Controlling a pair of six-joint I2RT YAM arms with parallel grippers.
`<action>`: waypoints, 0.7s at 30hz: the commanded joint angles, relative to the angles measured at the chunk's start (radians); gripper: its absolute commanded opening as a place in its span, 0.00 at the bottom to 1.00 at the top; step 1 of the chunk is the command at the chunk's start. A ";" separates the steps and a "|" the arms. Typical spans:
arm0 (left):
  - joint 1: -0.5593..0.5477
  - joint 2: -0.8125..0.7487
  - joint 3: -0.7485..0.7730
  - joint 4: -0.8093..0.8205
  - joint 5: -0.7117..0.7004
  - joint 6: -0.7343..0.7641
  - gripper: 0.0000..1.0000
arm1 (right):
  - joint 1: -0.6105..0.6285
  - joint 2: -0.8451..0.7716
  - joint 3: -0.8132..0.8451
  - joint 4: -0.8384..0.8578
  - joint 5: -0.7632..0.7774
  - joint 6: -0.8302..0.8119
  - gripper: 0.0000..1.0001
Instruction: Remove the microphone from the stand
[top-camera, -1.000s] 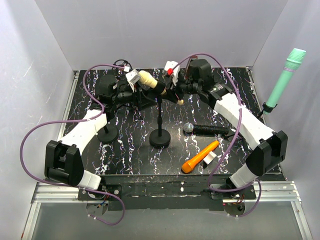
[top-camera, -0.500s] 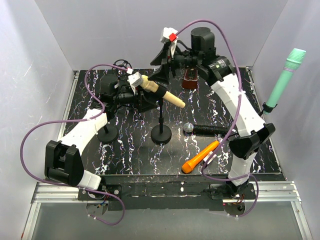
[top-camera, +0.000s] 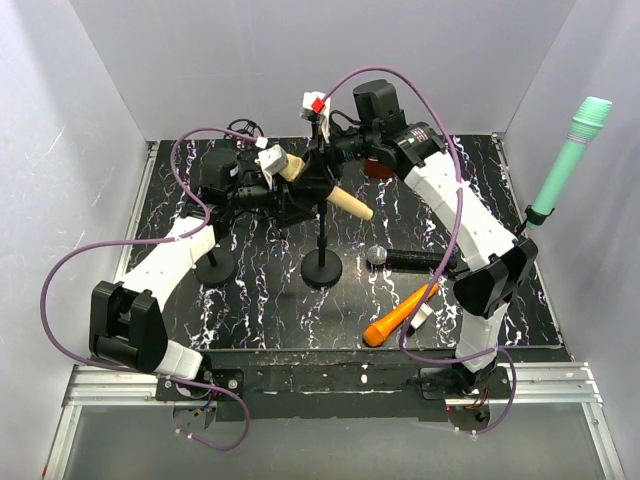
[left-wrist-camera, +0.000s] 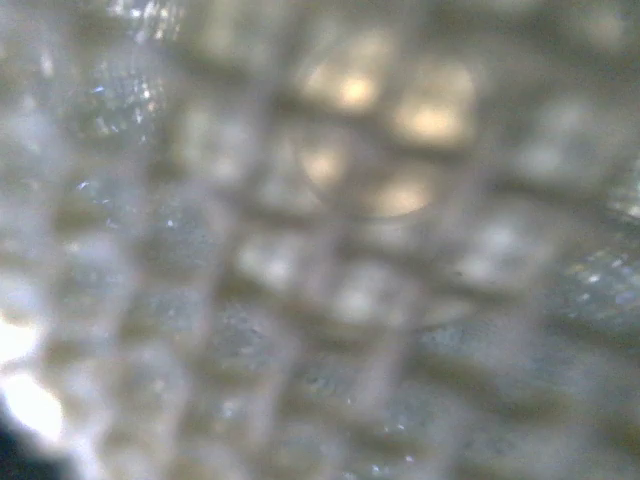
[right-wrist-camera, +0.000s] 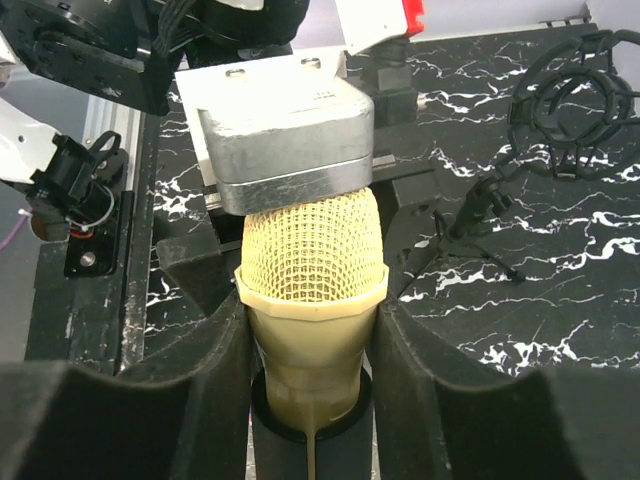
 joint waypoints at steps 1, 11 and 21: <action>0.004 -0.046 0.027 0.055 -0.086 -0.085 0.65 | -0.003 -0.026 -0.002 0.035 -0.020 0.005 0.01; 0.004 0.030 0.053 0.149 0.083 -0.128 0.60 | -0.071 -0.109 -0.122 0.118 -0.122 0.049 0.01; -0.013 0.099 0.076 0.156 0.086 -0.070 0.57 | -0.086 -0.089 -0.115 0.172 -0.122 0.108 0.01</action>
